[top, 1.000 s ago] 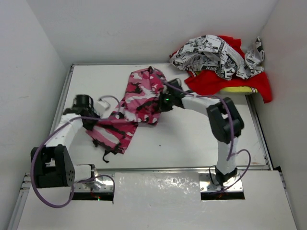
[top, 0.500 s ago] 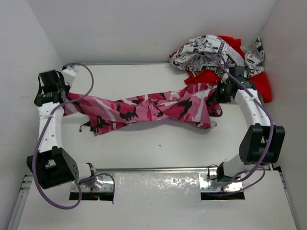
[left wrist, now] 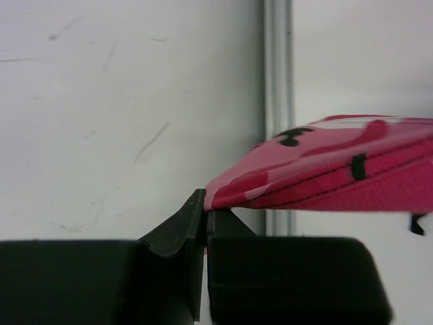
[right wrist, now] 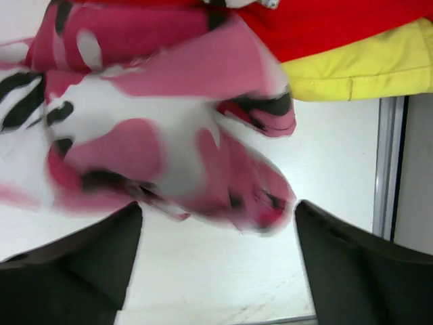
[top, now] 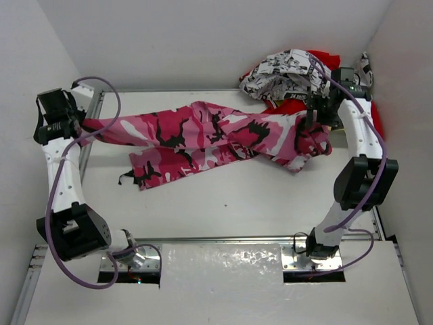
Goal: Fold and stack the trousers
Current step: Flatten the trousers out
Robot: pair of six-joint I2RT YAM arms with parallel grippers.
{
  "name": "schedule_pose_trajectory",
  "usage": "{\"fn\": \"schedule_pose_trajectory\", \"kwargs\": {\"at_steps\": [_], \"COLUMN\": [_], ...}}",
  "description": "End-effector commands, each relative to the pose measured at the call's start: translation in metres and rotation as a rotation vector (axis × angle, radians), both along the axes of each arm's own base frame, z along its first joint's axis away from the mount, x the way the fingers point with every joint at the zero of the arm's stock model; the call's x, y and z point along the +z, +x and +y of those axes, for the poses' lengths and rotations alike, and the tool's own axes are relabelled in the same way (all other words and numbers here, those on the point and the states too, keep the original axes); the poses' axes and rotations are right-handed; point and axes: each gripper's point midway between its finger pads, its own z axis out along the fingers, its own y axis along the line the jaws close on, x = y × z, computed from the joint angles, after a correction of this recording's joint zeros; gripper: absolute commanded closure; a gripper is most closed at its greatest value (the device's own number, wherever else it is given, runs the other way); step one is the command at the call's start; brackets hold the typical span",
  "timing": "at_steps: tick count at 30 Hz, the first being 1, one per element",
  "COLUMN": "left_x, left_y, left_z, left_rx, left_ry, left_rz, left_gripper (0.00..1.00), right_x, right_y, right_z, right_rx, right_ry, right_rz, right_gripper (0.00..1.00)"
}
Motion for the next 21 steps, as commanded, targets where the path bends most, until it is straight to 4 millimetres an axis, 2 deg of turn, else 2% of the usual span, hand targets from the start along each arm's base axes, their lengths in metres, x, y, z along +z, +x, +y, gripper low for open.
{"fn": "schedule_pose_trajectory", "kwargs": {"at_steps": [1, 2, 4, 5, 7, 8, 9, 10, 11, 12, 13, 14, 15, 16, 17, 19, 20, 21], "left_x": [-0.012, -0.027, -0.046, -0.059, -0.069, -0.075, -0.077, -0.079, -0.08, -0.08, -0.079, -0.08, -0.079, -0.08, -0.08, -0.081, -0.081, -0.082], "left_y": [-0.003, -0.007, -0.016, -0.02, -0.025, -0.028, -0.029, -0.029, -0.029, -0.028, -0.027, -0.026, -0.024, -0.023, -0.023, -0.021, -0.02, -0.02], "left_z": [-0.039, -0.049, -0.06, -0.065, -0.067, -0.067, -0.066, -0.066, -0.066, -0.065, -0.065, -0.065, -0.065, -0.064, -0.064, -0.063, -0.062, -0.061], "left_rx": [-0.161, -0.181, -0.193, -0.191, -0.185, -0.178, -0.171, -0.172, -0.171, -0.17, -0.173, -0.173, -0.172, -0.171, -0.171, -0.171, -0.171, -0.166], "left_ry": [-0.154, -0.206, -0.271, -0.303, -0.316, -0.318, -0.318, -0.318, -0.317, -0.316, -0.317, -0.318, -0.315, -0.319, -0.319, -0.318, -0.314, -0.313], "left_rz": [-0.007, 0.018, 0.059, 0.083, 0.11, 0.123, 0.127, 0.13, 0.13, 0.126, 0.122, 0.122, 0.117, 0.118, 0.118, 0.122, 0.12, 0.125], "left_gripper": [1.0, 1.0, 1.0, 1.0, 1.0, 1.0, 1.0, 1.0, 1.0, 1.0, 1.0, 1.0, 1.0, 1.0, 1.0, 1.0, 1.0, 1.0], "right_x": [0.008, 0.01, 0.018, 0.02, 0.026, 0.02, 0.016, -0.006, -0.013, -0.015, -0.044, -0.052, -0.056, -0.075, -0.08, -0.086, -0.087, -0.091], "right_y": [0.001, -0.001, 0.003, -0.009, -0.006, -0.02, -0.024, -0.033, -0.037, -0.046, -0.059, -0.066, -0.074, -0.089, -0.095, -0.102, -0.101, -0.104], "right_z": [-0.009, -0.011, -0.011, -0.007, -0.001, 0.007, 0.012, 0.018, 0.031, 0.037, 0.047, 0.051, 0.052, 0.058, 0.058, 0.073, 0.074, 0.091], "right_rx": [-0.042, -0.06, -0.124, -0.147, -0.214, -0.224, -0.241, -0.295, -0.29, -0.313, -0.359, -0.37, -0.389, -0.425, -0.442, -0.427, -0.422, -0.376], "right_ry": [-0.02, -0.025, -0.001, 0.028, 0.117, 0.157, 0.188, 0.236, 0.301, 0.335, 0.374, 0.384, 0.377, 0.381, 0.367, 0.373, 0.345, 0.333], "right_rz": [-0.003, -0.011, -0.088, -0.118, -0.218, -0.219, -0.226, -0.206, -0.204, -0.219, -0.184, -0.183, -0.193, -0.148, -0.145, -0.15, -0.16, -0.125], "right_gripper": [0.07, 0.01, 0.01, 0.01, 0.01, 0.04, 0.07, 0.13, 0.39, 0.54, 0.67, 0.76, 0.8, 0.79, 0.66, 0.47, 0.32, 0.26]}}
